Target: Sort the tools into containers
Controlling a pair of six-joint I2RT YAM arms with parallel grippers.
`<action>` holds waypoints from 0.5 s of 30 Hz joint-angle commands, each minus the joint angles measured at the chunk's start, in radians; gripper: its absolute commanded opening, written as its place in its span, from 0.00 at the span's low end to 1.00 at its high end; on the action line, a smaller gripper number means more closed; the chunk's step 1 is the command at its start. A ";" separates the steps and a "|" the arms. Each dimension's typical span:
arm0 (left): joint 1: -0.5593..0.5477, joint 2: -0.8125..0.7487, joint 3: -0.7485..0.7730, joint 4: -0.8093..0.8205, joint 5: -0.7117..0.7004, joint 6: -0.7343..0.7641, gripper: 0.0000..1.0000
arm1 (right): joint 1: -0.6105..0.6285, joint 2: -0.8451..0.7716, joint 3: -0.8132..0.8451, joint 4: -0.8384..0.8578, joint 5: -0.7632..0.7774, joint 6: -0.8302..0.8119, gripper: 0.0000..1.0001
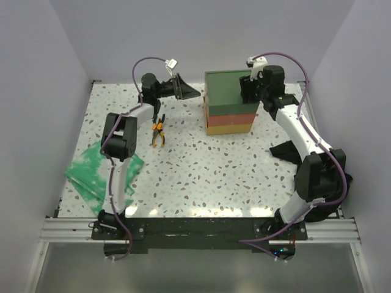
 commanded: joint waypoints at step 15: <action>-0.077 0.059 0.100 -0.052 -0.115 0.093 0.43 | 0.000 0.057 -0.044 -0.187 0.030 -0.043 0.63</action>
